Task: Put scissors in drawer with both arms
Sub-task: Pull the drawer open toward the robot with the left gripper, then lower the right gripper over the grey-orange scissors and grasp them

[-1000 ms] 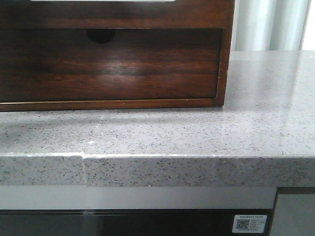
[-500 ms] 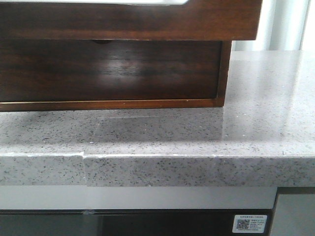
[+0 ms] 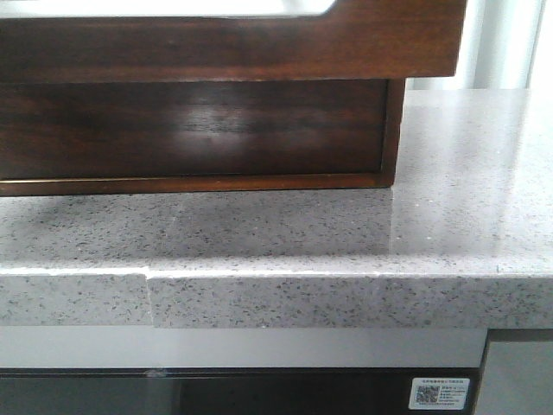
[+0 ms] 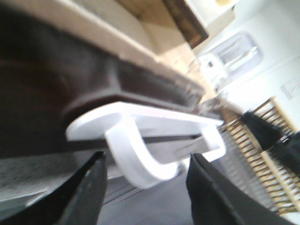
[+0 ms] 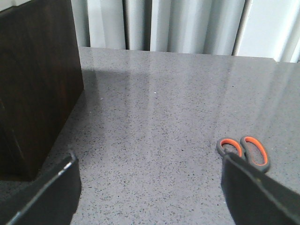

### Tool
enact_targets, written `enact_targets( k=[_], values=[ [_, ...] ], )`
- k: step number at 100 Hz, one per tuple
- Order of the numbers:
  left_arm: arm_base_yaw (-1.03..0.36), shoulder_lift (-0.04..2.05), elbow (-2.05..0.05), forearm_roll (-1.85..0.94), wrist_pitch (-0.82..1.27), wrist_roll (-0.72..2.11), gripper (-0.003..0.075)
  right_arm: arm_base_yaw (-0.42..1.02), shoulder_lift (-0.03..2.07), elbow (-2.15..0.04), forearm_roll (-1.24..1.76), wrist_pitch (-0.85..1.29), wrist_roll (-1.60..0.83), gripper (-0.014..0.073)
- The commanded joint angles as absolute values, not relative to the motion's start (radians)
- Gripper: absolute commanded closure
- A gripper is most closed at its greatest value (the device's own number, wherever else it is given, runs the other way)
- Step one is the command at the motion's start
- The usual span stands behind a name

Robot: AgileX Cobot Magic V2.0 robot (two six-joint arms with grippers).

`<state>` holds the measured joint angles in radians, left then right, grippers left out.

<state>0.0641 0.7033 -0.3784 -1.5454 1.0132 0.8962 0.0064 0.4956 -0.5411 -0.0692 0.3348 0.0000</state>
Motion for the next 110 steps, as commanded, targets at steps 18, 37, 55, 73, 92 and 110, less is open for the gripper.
enact_targets(
  k=[18, 37, 55, 73, 92, 110],
  values=[
    [0.066, 0.686, -0.466, -1.357, 0.988, 0.901, 0.0324, -0.005, 0.623, -0.757, -0.135, 0.519, -0.009, 0.0037],
    [0.064, 0.667, -0.557, -1.09, 0.962, 0.78, 0.0324, -0.108, 0.802, -0.909, -0.189, 0.735, 0.054, 0.0038],
    [0.001, 0.667, -0.632, -0.825, 0.946, 0.641, 0.0324, -0.265, 0.973, -0.979, -0.159, 0.816, 0.05, 0.0039],
    [-0.043, 0.649, -0.719, -0.611, 0.916, 0.515, 0.0325, -0.365, 1.162, -1.032, -0.146, 0.873, 0.035, 0.0039],
    [-0.055, 0.605, -0.767, -0.503, 0.858, 0.463, 0.0335, -0.387, 1.346, -1.132, -0.102, 0.935, -0.015, 0.0039],
    [-0.098, 0.594, -0.767, -0.447, 0.808, 0.461, 0.0335, -0.459, 1.494, -1.273, 0.089, 0.994, -0.161, 0.0039]
  ],
)
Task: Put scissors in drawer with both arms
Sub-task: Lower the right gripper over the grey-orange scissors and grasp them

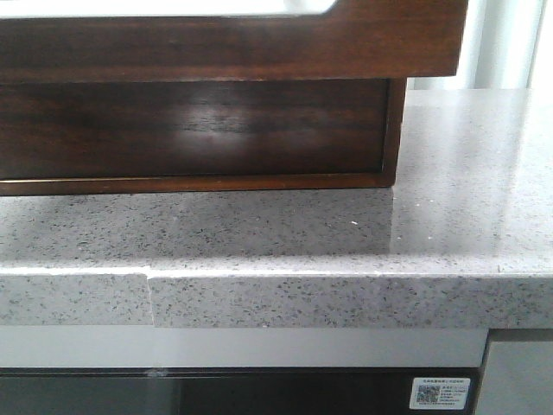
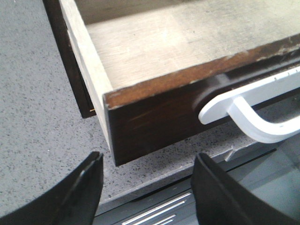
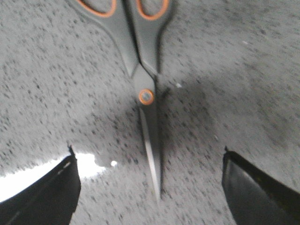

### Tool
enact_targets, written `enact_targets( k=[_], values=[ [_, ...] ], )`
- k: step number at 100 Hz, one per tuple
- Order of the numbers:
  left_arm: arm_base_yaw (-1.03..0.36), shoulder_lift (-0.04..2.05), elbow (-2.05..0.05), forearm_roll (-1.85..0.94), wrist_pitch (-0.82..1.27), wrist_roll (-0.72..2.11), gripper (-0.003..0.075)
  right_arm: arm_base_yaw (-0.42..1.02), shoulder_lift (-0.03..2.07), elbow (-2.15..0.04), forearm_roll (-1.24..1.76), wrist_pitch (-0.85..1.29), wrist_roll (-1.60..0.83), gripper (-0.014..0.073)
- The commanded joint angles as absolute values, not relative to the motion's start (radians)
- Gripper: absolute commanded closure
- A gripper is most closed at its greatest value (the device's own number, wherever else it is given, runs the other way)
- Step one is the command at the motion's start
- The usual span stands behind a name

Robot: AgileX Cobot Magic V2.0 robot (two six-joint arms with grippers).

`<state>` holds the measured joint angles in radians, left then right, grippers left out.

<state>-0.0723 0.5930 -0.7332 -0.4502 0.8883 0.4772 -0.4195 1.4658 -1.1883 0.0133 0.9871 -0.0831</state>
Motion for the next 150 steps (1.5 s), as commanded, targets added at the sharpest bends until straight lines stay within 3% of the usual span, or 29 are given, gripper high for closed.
enact_targets(
  k=[1, 18, 44, 63, 85, 138, 150],
  values=[
    [-0.098, 0.594, -0.767, -0.444, 0.806, 0.461, 0.0335, -0.459, 1.494, -1.273, 0.092, 0.996, -0.161, 0.0039],
    [-0.127, 0.594, -0.767, -0.43, 0.726, 0.461, 0.0335, -0.471, 1.593, -1.374, 0.095, 1.056, -0.214, 0.0053],
    [-0.127, 0.594, -0.767, -0.43, 0.651, 0.461, 0.0335, -0.467, 1.696, -1.443, 0.098, 1.097, -0.256, 0.0186],
    [-0.127, 0.594, -0.767, -0.43, 0.641, 0.461, 0.0335, -0.465, 1.724, -1.443, 0.102, 1.105, -0.279, 0.019],
    [-0.127, 0.594, -0.767, -0.43, 0.641, 0.461, 0.0335, -0.465, 1.726, -1.443, 0.101, 1.081, -0.298, 0.0302],
    [-0.127, 0.594, -0.767, -0.43, 0.641, 0.461, 0.0335, -0.465, 1.742, -1.443, 0.11, 1.089, -0.324, 0.0336],
    [-0.127, 0.594, -0.767, -0.43, 0.641, 0.461, 0.0335, -0.465, 1.744, -1.443, 0.11, 1.091, -0.325, 0.0444]
  ],
)
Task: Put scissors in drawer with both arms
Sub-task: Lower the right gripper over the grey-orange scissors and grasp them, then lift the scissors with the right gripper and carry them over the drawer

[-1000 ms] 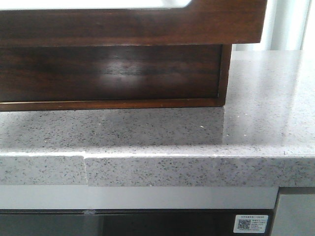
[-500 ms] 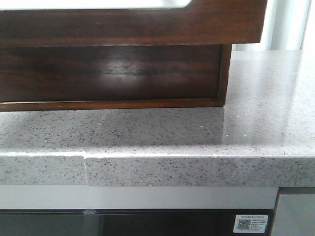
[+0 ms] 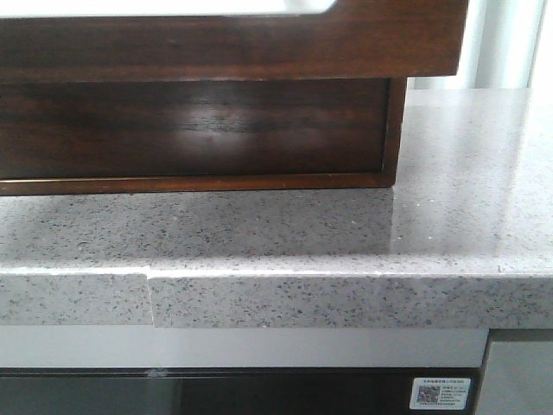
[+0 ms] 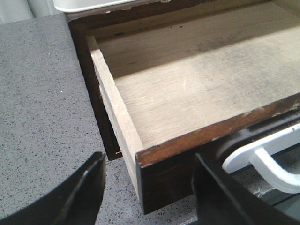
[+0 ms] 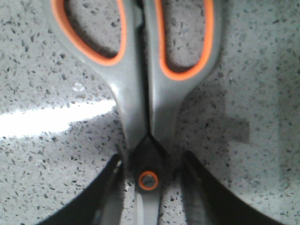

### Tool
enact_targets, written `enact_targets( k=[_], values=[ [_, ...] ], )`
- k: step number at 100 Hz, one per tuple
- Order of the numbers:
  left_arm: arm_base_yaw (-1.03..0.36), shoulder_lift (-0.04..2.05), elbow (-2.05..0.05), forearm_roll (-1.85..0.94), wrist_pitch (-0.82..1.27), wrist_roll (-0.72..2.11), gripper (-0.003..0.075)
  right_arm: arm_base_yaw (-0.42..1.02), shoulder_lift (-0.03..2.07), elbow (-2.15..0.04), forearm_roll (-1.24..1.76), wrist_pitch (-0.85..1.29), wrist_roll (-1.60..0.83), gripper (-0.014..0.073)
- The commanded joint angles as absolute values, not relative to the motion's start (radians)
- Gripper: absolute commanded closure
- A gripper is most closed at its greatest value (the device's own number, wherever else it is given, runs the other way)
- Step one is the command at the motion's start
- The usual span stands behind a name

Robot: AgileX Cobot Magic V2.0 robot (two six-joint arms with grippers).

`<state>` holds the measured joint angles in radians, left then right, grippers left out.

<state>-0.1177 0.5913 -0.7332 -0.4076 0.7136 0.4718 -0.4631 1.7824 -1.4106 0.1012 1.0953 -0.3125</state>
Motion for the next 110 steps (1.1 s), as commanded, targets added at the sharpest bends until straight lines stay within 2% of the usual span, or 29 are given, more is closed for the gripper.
enact_targets(
  k=[1, 11, 34, 51, 79, 110],
  values=[
    [-0.127, 0.594, -0.767, -0.43, 0.641, 0.461, 0.0335, -0.465, 1.744, -1.443, 0.11, 1.091, -0.325, 0.0459],
    [-0.127, 0.594, -0.767, -0.43, 0.641, 0.461, 0.0335, -0.465, 1.745, -1.443, 0.11, 1.093, -0.333, 0.0531],
    [-0.127, 0.594, -0.767, -0.428, 0.641, 0.461, 0.0335, -0.465, 1.745, -1.443, 0.11, 1.105, -0.342, 0.054],
    [-0.127, 0.594, -0.767, -0.428, 0.641, 0.461, 0.0335, -0.465, 1.745, -1.443, 0.11, 1.105, -0.351, 0.0624],
    [-0.127, 0.594, -0.767, -0.428, 0.641, 0.461, 0.0335, -0.456, 1.725, -1.514, 0.138, 1.165, -0.357, 0.0624],
    [-0.127, 0.594, -0.767, -0.428, 0.641, 0.461, 0.0335, -0.289, 1.555, -1.711, 0.146, 1.199, -0.377, 0.0624]
  ],
)
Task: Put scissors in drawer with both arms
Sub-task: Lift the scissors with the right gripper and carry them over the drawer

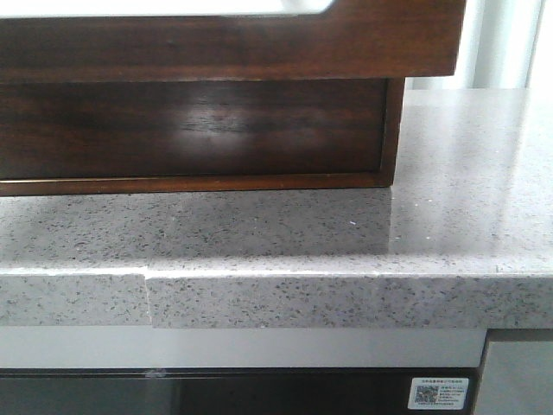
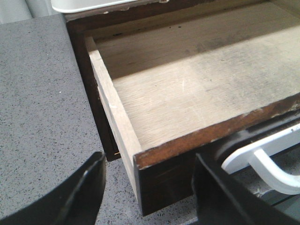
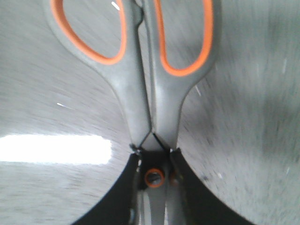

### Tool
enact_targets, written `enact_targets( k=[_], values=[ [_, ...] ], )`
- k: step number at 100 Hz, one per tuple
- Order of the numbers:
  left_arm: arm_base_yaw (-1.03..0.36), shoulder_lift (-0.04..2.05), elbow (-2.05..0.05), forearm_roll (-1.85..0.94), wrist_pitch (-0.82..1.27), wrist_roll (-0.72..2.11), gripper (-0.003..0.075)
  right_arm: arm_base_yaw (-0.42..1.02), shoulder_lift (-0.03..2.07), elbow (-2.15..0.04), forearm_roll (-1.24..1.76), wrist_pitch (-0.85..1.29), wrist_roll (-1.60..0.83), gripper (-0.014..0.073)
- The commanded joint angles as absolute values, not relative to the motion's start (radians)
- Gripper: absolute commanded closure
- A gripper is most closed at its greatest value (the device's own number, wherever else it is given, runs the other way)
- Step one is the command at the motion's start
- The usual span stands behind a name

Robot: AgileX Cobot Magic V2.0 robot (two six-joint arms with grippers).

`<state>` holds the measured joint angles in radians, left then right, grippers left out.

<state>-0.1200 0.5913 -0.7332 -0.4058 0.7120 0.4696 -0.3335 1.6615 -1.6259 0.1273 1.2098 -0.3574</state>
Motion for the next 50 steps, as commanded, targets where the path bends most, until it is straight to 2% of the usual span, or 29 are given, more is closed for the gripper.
enact_targets(
  k=[1, 23, 50],
  values=[
    [-0.127, 0.594, -0.767, -0.428, 0.641, 0.461, 0.0335, -0.28, 1.55, -1.716, 0.146, 1.199, -0.377, 0.0624],
    [-0.127, 0.594, -0.767, -0.428, 0.641, 0.461, 0.0335, -0.118, 1.424, -1.859, 0.17, 1.191, -0.425, 0.0624],
    [-0.127, 0.594, -0.767, -0.428, 0.641, 0.461, 0.0335, 0.182, 1.363, -1.915, 0.239, 1.112, -0.592, 0.0624]
  ],
)
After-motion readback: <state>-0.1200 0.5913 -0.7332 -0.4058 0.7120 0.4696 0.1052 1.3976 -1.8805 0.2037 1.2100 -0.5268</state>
